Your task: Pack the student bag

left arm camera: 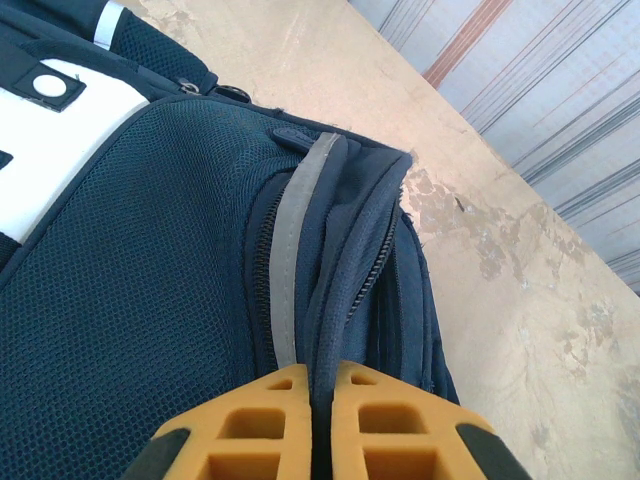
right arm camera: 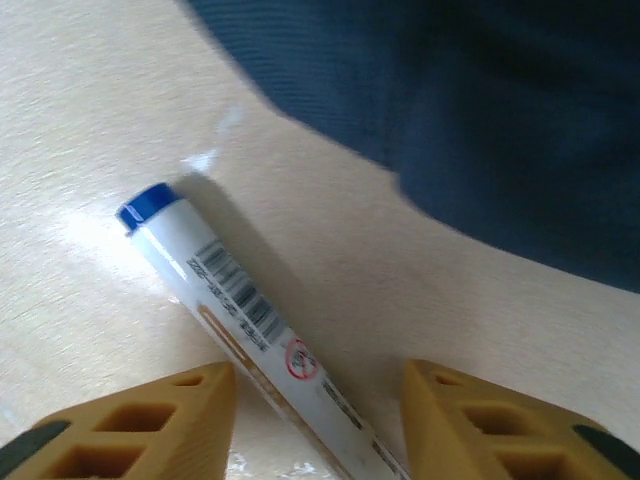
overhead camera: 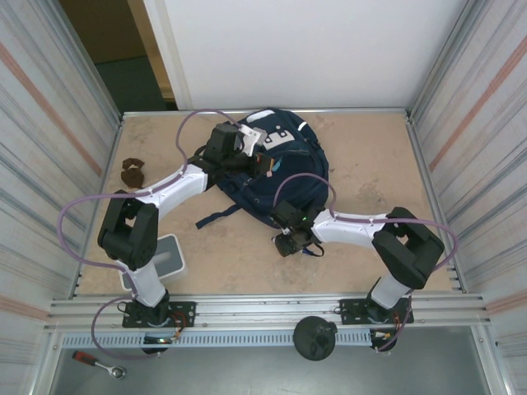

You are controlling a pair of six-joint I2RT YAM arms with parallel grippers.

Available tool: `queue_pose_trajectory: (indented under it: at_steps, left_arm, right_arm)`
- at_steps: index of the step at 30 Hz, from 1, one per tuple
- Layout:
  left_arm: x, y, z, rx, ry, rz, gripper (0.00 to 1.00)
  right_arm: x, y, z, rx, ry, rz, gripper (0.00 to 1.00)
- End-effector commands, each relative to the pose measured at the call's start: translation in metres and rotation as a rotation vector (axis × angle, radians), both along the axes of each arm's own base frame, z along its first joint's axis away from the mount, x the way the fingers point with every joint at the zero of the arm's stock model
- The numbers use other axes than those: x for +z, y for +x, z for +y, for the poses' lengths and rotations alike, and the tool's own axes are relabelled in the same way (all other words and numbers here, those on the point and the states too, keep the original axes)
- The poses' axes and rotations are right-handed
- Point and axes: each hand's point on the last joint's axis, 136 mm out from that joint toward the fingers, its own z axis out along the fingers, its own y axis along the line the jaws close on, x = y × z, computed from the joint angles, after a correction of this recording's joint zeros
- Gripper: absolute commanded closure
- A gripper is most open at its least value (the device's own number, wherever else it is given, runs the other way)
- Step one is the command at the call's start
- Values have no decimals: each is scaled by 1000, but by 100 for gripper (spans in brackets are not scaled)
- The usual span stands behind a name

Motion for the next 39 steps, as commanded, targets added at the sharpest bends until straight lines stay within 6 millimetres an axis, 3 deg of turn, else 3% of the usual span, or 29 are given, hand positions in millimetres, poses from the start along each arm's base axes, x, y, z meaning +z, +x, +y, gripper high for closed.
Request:
queue_pose_trajectory:
  at_steps: [1,6,8,12,16,21,24,29,34,39]
  left_arm:
    - [28,-3,-5,-23,-44,-73,100]
    - [29,-5,-6,-29,-51,-68,100]
    - [31,-4,-6,-27,-49,-71,100]
    - [32,-6,-5,-30,-49,-71,100]
    - [33,-6,-5,-31,-47,-69,100]
    - [40,-6,-4,-27,-52,-85,100]
    - [45,-6,-5,-30,-64,-88,100]
    - [51,-6,-10,-37,-94,-80,100]
    - [59,-6,-15,-37,-109,-93,100]
    - [67,-8,-20,-42,-114,-111,100]
  right_arm:
    - [-9,-16,-24,-69,-51,68,61]
    - [-16,-16,-31,-96,-78,67,74]
    - [-17,-18,-27,-85,-66,67,81]
    - [-8,-16,-16,-60,-44,43,85]
    - [24,-16,18,-25,141,36,90]
    - [96,-1,47,-48,478,16,90]
    - [135,25,45,-129,657,-23,88]
    - [174,102,11,-451,929,-120,85]
    - [176,169,-12,-720,1035,-196,84]
    - [153,222,-23,-958,1101,-199,80]
